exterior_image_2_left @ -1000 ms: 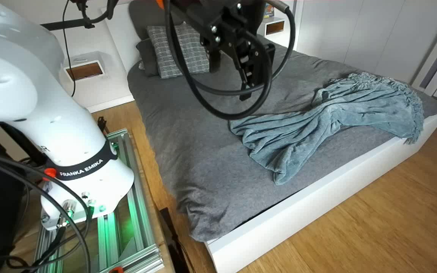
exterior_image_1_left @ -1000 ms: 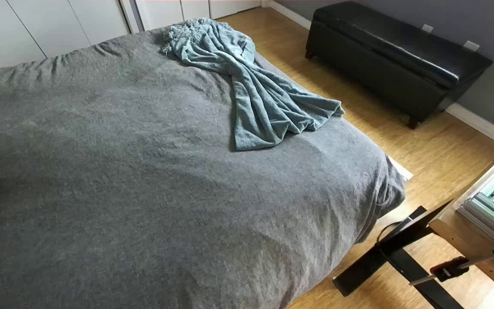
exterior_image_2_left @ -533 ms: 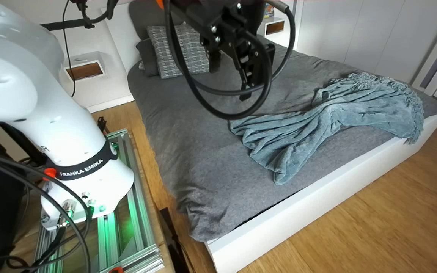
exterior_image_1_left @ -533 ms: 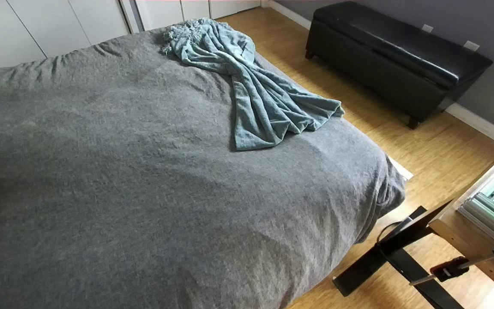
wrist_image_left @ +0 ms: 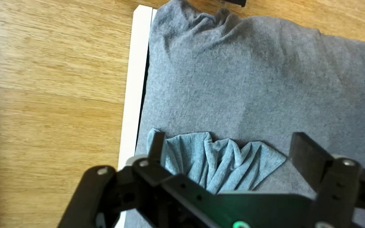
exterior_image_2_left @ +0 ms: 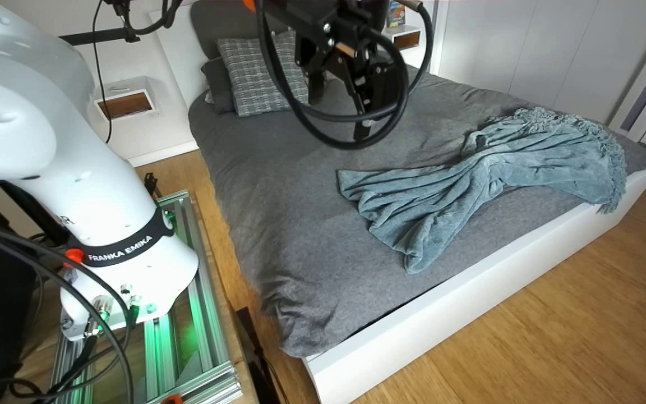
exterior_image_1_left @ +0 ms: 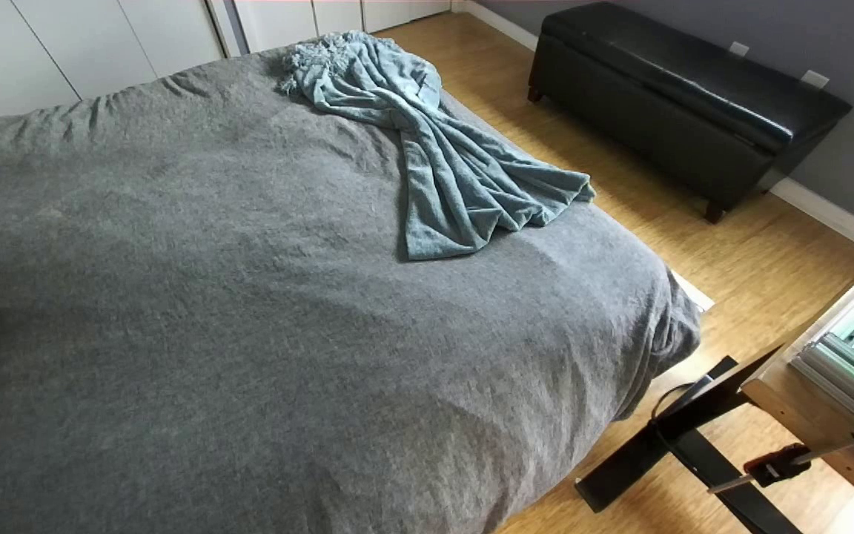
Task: Pull the blue towel backward towards the bed centre
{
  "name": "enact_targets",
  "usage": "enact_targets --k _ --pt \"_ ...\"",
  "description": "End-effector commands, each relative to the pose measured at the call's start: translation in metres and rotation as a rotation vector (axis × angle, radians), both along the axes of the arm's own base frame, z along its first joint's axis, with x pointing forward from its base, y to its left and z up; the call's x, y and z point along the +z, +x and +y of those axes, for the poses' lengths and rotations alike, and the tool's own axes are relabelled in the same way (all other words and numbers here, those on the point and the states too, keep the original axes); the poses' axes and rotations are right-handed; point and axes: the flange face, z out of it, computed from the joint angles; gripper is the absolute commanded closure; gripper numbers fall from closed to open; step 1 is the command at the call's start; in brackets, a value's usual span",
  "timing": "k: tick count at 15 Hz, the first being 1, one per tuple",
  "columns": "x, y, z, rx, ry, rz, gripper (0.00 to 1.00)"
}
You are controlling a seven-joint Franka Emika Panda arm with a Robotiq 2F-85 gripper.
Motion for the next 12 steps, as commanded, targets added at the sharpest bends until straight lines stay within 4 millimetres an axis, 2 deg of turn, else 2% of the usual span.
enact_targets --k 1,4,6,9,12 --pt "-0.027 0.039 0.066 0.068 -0.036 0.036 0.0" --pt "-0.066 0.07 0.131 0.15 -0.054 0.077 0.0" --pt "-0.097 0.092 0.165 0.166 -0.077 0.066 0.0" --pt "-0.142 0.122 0.191 0.185 -0.088 0.019 0.0" --pt "-0.18 0.158 0.19 0.168 -0.103 -0.039 0.0"
